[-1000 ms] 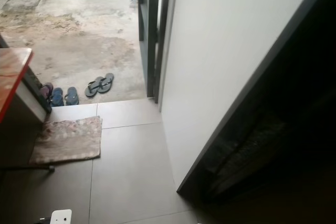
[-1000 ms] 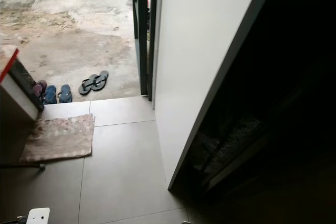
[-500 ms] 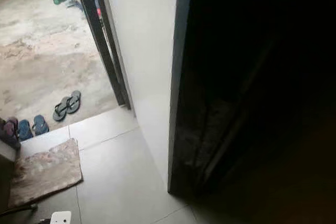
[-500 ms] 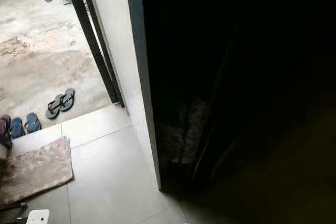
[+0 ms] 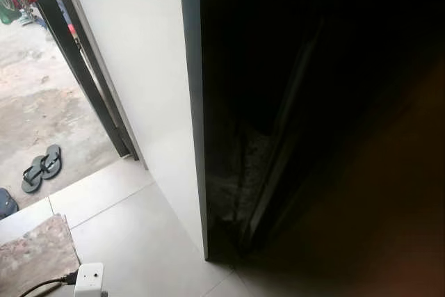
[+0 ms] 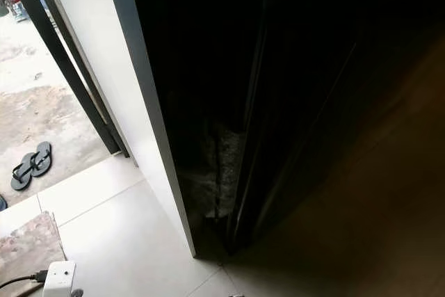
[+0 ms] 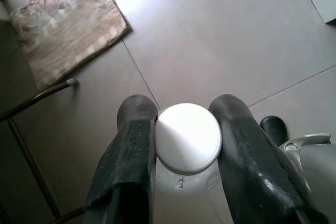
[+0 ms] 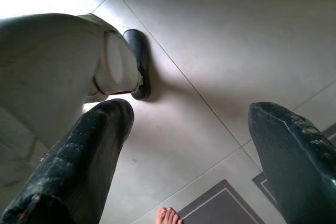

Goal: Restocking fridge

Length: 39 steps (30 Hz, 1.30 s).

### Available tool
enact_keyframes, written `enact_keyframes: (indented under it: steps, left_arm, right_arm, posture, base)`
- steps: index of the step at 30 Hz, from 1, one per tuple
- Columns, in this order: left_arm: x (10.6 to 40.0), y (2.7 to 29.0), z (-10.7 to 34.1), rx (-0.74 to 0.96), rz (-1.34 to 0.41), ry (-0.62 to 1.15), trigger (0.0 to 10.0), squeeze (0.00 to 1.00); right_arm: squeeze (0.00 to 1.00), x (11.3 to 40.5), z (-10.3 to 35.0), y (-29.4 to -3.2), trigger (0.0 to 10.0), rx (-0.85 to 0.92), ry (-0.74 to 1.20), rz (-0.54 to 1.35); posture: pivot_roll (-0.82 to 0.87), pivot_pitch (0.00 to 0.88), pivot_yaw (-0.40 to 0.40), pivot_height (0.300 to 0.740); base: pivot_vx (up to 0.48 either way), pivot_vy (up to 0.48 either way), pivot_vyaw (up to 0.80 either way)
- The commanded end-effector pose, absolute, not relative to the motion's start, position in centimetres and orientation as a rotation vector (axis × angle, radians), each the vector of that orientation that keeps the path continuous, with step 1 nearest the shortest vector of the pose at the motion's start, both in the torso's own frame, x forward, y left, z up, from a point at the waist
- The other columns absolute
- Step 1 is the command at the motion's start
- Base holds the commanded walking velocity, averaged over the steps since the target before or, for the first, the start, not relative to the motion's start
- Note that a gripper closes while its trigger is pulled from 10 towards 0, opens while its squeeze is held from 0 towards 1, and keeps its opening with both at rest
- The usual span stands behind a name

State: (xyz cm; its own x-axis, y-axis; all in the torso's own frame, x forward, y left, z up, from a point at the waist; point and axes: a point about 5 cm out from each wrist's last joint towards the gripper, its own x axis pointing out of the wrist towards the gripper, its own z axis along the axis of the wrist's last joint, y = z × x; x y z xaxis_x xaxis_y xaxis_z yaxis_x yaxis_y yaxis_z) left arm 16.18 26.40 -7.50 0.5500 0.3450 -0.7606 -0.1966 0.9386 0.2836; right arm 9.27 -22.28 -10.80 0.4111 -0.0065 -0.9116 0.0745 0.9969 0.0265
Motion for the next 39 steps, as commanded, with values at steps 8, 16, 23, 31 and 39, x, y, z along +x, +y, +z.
enact_keyframes:
  steps: [8, 16, 23, 31, 39]
  left_arm:
    - [14.6, 25.6, -8.5, 0.141, 0.345, 1.0, 10.0, 0.0]
    - [13.7, 26.0, -8.7, 0.155, 0.333, 1.026, 10.0, 0.0]
    - [14.0, 25.9, -8.6, 0.161, 0.32, 1.02, 10.0, 0.0]
    - [14.0, 25.6, -8.7, 0.158, 0.32, 1.02, 10.0, 0.0]
    - [14.0, 25.6, -8.7, 0.156, 0.333, 1.025, 10.0, 0.0]
  right_arm:
    - [0.0, 8.9, -10.6, -23.4, 10.0, 0.045, 1.161, -0.052]
    - [0.0, 8.5, -10.8, -22.9, 10.0, 0.046, 1.17, -0.032]
    - [0.0, 8.6, -10.8, -22.7, 10.0, 0.066, 1.151, -0.04]
    - [0.0, 8.4, -10.9, -22.7, 10.0, 0.08, 1.147, -0.065]
    - [0.0, 8.4, -10.8, -22.7, 10.0, 0.084, 1.14, -0.07]
  posture:
    - [0.04, 0.136, -0.036, 0.74]
    - [0.04, 0.058, -0.01, 0.74]
    - [0.03, 0.066, 0.002, 0.74]
    - [0.04, 0.107, -0.004, 0.74]
    - [0.04, 0.137, -0.002, 0.74]
  base:
    - [0.0, 0.0, -0.7]
    - [0.0, 0.0, -0.7]
    - [0.0, 0.0, -0.2]
    - [0.0, 0.265, 0.0]
    - [0.0, 0.304, 0.0]
